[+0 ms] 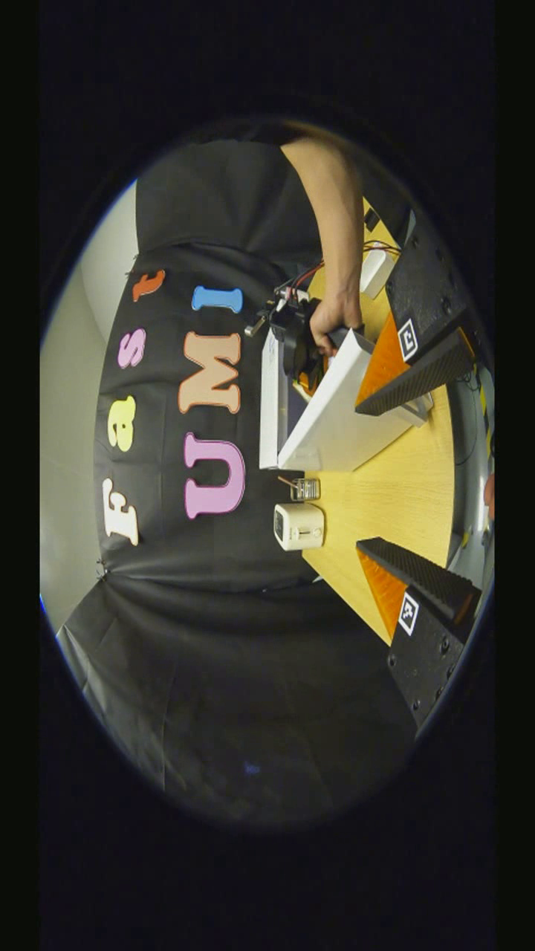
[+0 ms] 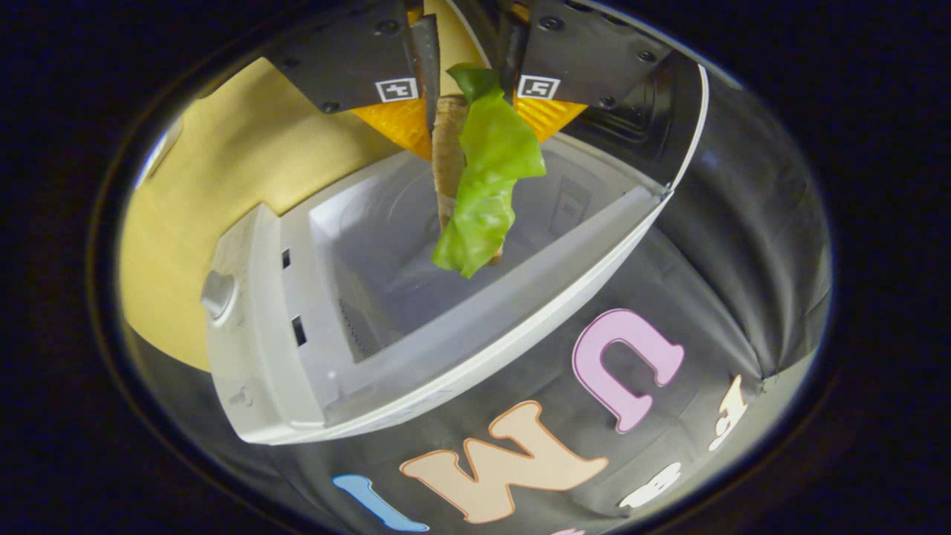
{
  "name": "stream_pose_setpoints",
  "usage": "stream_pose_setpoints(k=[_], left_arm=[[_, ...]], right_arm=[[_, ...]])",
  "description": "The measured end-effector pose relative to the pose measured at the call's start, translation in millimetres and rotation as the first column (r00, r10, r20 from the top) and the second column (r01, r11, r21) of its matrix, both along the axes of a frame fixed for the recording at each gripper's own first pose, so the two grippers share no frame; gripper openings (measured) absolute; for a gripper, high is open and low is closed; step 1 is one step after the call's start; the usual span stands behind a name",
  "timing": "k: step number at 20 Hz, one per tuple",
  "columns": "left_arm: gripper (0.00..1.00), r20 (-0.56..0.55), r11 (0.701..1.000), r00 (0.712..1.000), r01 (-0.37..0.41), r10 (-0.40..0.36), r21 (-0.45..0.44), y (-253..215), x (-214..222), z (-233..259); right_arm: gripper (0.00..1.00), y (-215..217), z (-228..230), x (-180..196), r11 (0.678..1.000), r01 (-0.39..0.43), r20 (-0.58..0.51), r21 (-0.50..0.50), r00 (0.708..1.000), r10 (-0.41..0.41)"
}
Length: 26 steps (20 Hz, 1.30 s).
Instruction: Open the microwave oven with the left hand, put the food in, and close the microwave oven.
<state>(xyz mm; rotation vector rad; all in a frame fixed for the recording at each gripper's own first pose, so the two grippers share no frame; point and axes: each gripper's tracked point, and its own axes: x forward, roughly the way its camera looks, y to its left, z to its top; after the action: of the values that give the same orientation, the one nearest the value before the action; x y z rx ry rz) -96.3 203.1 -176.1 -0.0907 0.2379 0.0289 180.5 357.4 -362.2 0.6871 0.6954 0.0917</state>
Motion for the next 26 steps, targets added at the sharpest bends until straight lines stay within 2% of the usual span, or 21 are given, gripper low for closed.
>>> stream_pose_setpoints(k=[2, 6, 14, 17, 18, 19, 20, 21, 22, 23, 26], left_arm=[[0.99, -0.002, 1.000, 1.000, -0.003, 0.003, 0.026, 2.7, 2.8, 1.0], [0.97, -0.023, 0.999, 1.000, -0.020, 0.021, 0.051, 6.3, 0.4, -2.6], [0.96, -0.047, 0.994, 0.998, -0.047, 0.051, 0.098, 11.7, -16.9, -0.5], [0.95, -0.059, 0.995, 0.997, -0.050, 0.055, 0.084, 8.7, -25.3, -6.0], [0.96, -0.061, 0.995, 0.996, -0.053, 0.058, 0.081, 8.4, -27.6, -6.4], [0.97, -0.061, 0.996, 0.997, -0.052, 0.057, 0.077, 7.6, -29.1, -6.8], [0.97, -0.059, 0.996, 0.997, -0.052, 0.057, 0.077, 7.0, -29.8, -4.6], [0.97, -0.059, 0.996, 0.997, -0.052, 0.057, 0.078, 8.1, -30.8, -6.6], [0.98, -0.059, 0.996, 0.997, -0.051, 0.055, 0.079, 7.9, -30.3, -6.5], [0.98, -0.058, 0.996, 0.997, -0.048, 0.053, 0.080, 6.3, -29.8, -6.2], [1.00, -0.050, 0.996, 0.998, -0.046, 0.050, 0.078, 6.5, -29.5, -3.5]], right_arm=[[0.27, 10.3, -1.4, 15.9, 0.999, 0.038, 0.010, 0.035, 0.999, -0.038], [0.27, 18.8, -5.0, 46.1, 0.990, 0.113, 0.037, 0.080, 0.993, -0.116], [0.27, 29.9, -29.6, 71.0, 0.957, 0.245, 0.030, 0.156, 0.967, -0.253], [0.27, 34.1, -35.4, 68.2, 0.956, 0.249, 0.020, 0.153, 0.967, -0.255], [0.34, 32.6, -37.1, 68.0, 0.957, 0.252, 0.022, 0.142, 0.966, -0.257], [0.34, 31.0, -37.6, 67.3, 0.958, 0.255, 0.023, 0.134, 0.965, -0.260], [0.27, 29.0, -40.3, 68.0, 0.957, 0.260, 0.022, 0.126, 0.964, -0.265], [0.34, 27.1, -41.5, 67.3, 0.957, 0.260, 0.018, 0.126, 0.964, -0.264], [0.36, 25.6, -41.6, 67.3, 0.956, 0.262, 0.016, 0.130, 0.964, -0.266], [0.29, 23.4, -43.6, 66.3, 0.958, 0.262, 0.017, 0.117, 0.964, -0.266], [0.40, 11.0, -58.6, 58.0, 0.967, 0.253, -0.007, 0.020, 0.968, -0.253]])
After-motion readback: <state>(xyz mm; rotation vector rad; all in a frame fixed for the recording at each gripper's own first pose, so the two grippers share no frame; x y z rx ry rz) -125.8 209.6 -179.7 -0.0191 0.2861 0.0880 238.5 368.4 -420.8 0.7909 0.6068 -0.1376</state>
